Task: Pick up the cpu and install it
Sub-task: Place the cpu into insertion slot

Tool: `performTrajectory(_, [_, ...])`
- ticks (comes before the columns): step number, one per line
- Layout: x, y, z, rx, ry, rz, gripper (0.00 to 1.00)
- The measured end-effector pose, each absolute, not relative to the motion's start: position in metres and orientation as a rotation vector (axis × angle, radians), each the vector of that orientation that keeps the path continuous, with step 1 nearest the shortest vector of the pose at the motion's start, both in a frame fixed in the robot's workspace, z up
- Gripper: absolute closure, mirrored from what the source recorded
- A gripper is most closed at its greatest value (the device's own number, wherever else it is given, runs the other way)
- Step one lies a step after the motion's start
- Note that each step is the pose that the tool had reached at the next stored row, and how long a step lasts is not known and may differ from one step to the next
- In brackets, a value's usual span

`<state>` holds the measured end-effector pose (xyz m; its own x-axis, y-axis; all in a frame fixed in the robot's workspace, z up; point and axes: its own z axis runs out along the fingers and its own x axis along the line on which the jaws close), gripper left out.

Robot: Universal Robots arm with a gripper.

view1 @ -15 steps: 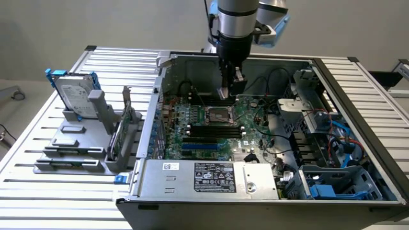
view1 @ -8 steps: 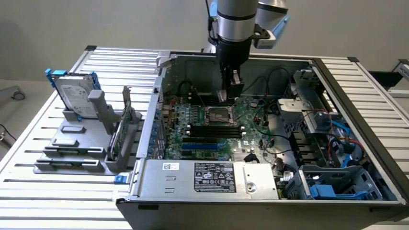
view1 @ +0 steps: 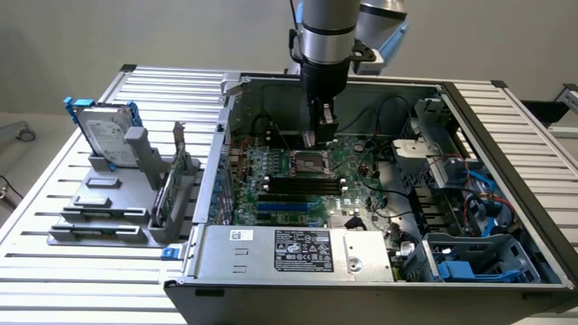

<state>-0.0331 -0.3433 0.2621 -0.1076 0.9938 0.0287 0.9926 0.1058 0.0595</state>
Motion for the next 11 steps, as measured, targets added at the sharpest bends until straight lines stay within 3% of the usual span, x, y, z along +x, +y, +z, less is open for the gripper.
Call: performTrajectory(11, [-0.037,-0.343,0.246,2.177,2.222,0.074,0.45])
